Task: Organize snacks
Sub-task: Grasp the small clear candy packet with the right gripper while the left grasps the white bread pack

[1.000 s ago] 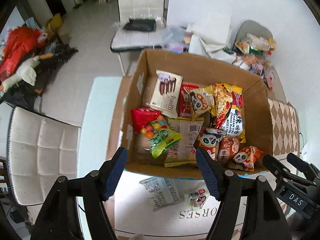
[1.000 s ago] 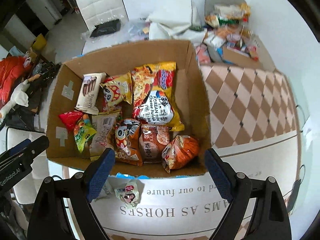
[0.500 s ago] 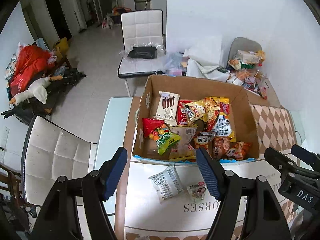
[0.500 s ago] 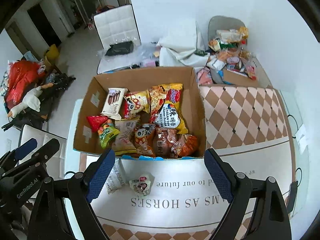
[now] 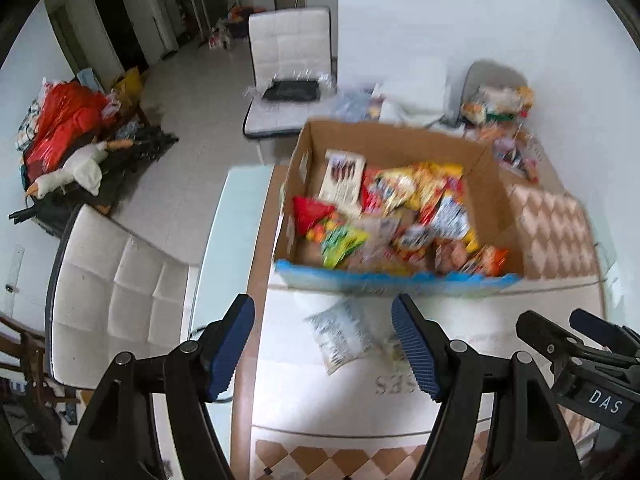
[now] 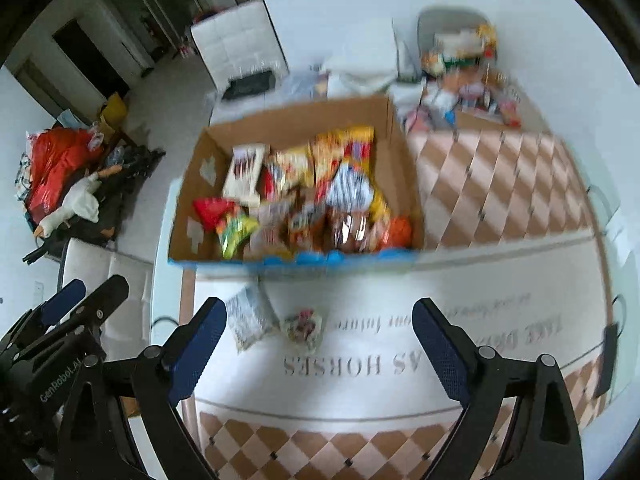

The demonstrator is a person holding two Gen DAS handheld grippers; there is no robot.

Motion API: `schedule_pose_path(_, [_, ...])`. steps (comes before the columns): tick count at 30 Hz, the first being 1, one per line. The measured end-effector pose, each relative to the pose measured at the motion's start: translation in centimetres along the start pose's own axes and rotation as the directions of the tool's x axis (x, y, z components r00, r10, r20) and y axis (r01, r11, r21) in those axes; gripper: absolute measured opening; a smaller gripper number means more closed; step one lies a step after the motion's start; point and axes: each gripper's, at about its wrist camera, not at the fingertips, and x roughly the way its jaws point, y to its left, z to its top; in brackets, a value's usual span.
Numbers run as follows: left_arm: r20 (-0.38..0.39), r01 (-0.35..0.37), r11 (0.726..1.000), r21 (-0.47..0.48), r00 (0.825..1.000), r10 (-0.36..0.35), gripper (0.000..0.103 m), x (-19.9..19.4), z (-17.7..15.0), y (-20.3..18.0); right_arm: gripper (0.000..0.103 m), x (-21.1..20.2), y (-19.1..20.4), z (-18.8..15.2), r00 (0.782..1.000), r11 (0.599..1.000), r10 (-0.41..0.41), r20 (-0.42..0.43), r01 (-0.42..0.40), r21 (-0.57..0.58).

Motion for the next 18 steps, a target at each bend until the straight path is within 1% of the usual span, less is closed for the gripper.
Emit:
schedule_pose_path(2, [-0.055,-0.018,1.0,0.022,0.998,0.019,0.069,2.6,-0.9,0.1,0.096,2.9,-0.5,-0.9,0.998,1.0,0.006,-0.063,-0.005,0.023])
schedule_pose_path(3, [-0.077,-0.023,0.999,0.032,0.997,0.026,0.069,3.6,-1.4,0.2,0.096,4.0,-0.7,-1.2,0.997,1.0,0.01,-0.082,-0.008,0.03])
schedule_pose_path(5, [-0.151,-0.031,0.997,0.067,0.988,0.041,0.069,6.7,-2.3,0.3,0.096,7.1,-1.1,-1.9,0.991,0.998,0.012,-0.135,-0.004,0.055])
schedule_pose_path(6, [-0.174,-0.03,0.997,0.072,0.984,0.042,0.069,7.6,-2.6,0.3,0.096,8.7,-1.3,-2.3,0.987,0.998,0.021,-0.159,-0.01,0.07])
schedule_pose_path(8, [-0.24,-0.011,0.998,0.067,0.97,0.026,0.069,10.0,-3.3,0.8,0.096,11.8,-1.7,-3.0,0.978,0.994,0.031,-0.207,-0.009,0.107])
schedule_pose_path(9, [-0.287,0.006,0.999,0.051,0.958,0.009,0.069,11.6,-3.6,1.3,0.096,13.3,-1.8,-3.4,0.972,0.991,0.044,-0.231,-0.014,0.13])
schedule_pose_path(11, [-0.345,0.035,0.999,0.008,0.938,-0.03,0.069,13.4,-3.8,1.9,0.095,16.2,-2.1,-4.0,0.962,0.982,0.08,-0.262,-0.031,0.188])
schedule_pose_path(12, [-0.382,0.047,0.998,-0.033,0.922,-0.056,0.069,14.7,-4.0,2.5,0.094,17.3,-2.1,-4.3,0.957,0.977,0.087,-0.275,-0.029,0.21])
schedule_pose_path(13, [-0.398,0.053,0.997,-0.055,0.915,-0.07,0.069,15.3,-4.0,2.8,0.09,18.6,-2.2,-4.6,0.953,0.973,0.096,-0.288,-0.029,0.23])
schedule_pose_path(15, [-0.437,0.067,0.99,-0.128,0.892,-0.117,0.069,17.1,-4.1,3.5,0.083,20.5,-2.1,-4.9,0.946,0.965,0.108,-0.306,-0.026,0.26])
schedule_pose_path(17, [-0.457,0.07,0.982,-0.176,0.878,-0.144,0.069,18.2,-4.1,4.0,0.072,21.8,-1.9,-5.2,0.943,0.961,0.116,-0.313,-0.026,0.276])
schedule_pose_path(18, [-0.468,0.073,0.976,-0.203,0.869,-0.162,0.069,18.8,-4.1,4.3,0.068,22.3,-1.8,-5.3,0.941,0.959,0.117,-0.318,-0.023,0.283])
